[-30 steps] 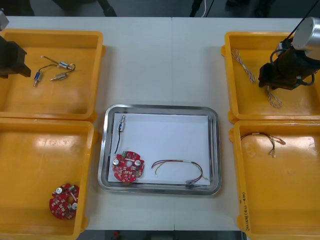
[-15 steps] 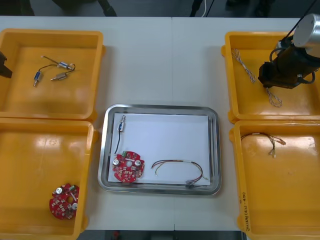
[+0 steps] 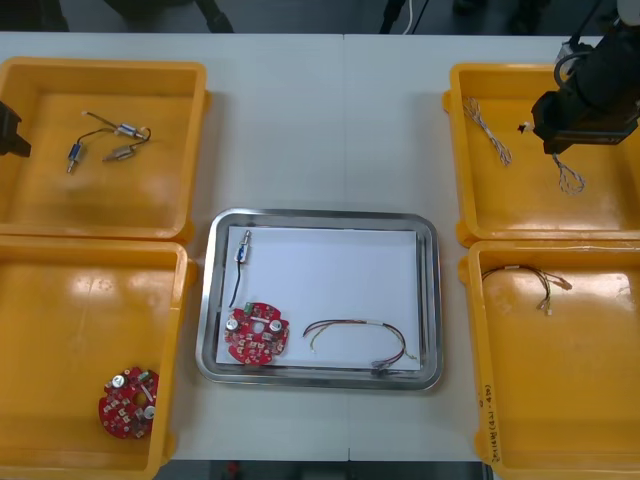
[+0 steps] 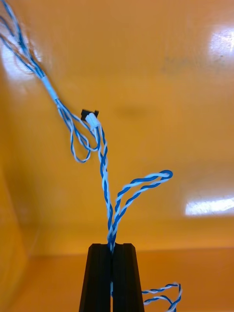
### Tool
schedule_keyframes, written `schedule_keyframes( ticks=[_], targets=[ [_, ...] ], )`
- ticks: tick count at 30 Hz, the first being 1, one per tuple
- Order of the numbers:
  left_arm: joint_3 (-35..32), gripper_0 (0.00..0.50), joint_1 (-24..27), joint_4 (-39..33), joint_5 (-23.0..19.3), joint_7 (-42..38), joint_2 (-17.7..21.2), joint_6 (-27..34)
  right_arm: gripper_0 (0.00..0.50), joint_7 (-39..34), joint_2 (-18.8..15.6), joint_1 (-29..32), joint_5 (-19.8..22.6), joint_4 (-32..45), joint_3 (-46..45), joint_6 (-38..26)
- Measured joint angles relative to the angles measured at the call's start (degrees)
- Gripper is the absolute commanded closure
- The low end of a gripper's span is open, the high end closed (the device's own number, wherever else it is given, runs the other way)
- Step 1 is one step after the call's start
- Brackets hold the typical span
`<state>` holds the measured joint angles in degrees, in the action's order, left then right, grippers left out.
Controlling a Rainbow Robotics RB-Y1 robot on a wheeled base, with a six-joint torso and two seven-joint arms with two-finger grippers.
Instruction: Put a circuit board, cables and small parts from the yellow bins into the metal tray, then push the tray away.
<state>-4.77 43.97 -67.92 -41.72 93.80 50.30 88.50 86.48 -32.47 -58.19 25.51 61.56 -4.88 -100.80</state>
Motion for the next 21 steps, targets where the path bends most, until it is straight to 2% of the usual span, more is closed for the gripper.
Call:
schedule_keyframes(
  ticks=[5, 12, 18, 21],
  targets=[
    [1.7, 0.0, 2.4, 3.8, 0.1, 0.2, 0.0, -2.3, 0.5, 0.0, -0.3, 0.1, -0.1, 7.6, -2.3, -8.4],
    [1.9, 0.0, 5.1, 10.1, 0.5, 1.6, -0.2, -7.0, 0.5, 0.0, -0.5, 0.2, 0.6, 17.7, -4.5, -8.9],
    [3.1, 0.0, 7.4, 15.6, 1.0, 9.6, -1.4, -12.2, 0.5, 0.0, -0.5, 1.6, 7.7, 27.7, -2.5, -9.0],
    [5.0, 0.0, 8.6, 18.2, 1.1, 11.2, -2.3, -15.1, 0.5, 0.0, -0.5, 2.9, 11.0, 32.2, 0.2, -9.0]
  ],
)
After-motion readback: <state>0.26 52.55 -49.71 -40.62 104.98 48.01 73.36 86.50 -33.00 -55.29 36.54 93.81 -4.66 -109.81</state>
